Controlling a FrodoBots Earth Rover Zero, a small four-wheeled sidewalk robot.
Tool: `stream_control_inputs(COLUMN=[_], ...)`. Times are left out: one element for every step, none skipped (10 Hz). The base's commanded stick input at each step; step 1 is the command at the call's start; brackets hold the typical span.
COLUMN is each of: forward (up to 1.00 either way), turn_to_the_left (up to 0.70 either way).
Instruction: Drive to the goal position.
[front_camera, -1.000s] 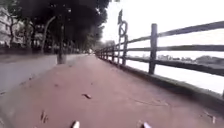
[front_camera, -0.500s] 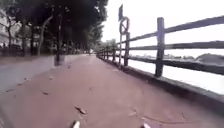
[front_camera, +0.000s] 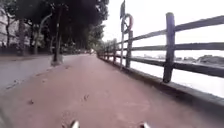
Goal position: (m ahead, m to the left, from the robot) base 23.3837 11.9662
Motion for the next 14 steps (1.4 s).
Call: stream_control_inputs(forward=[0.70,0.70,0.70,0.70,0.70,0.70,0.70,0.70,0.70,0.70,0.70,0.70,0.70,0.70], turn_to_the_left=[0.00,0.00,0.00,0.00,0.02,0.34,0.35,0.35,0.35,0.26,0.00,0.00,0.01,0.03])
